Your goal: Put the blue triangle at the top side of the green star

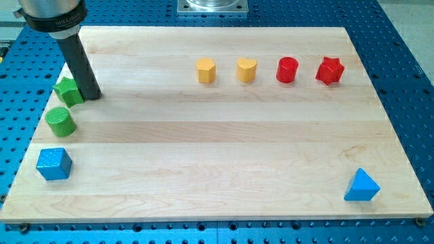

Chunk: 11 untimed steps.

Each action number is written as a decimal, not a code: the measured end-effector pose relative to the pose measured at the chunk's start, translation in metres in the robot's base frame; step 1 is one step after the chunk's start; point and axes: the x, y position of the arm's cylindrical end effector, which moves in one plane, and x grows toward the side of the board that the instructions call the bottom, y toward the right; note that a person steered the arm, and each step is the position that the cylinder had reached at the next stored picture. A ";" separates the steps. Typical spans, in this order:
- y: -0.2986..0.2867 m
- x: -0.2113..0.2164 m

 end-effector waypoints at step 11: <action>0.325 0.191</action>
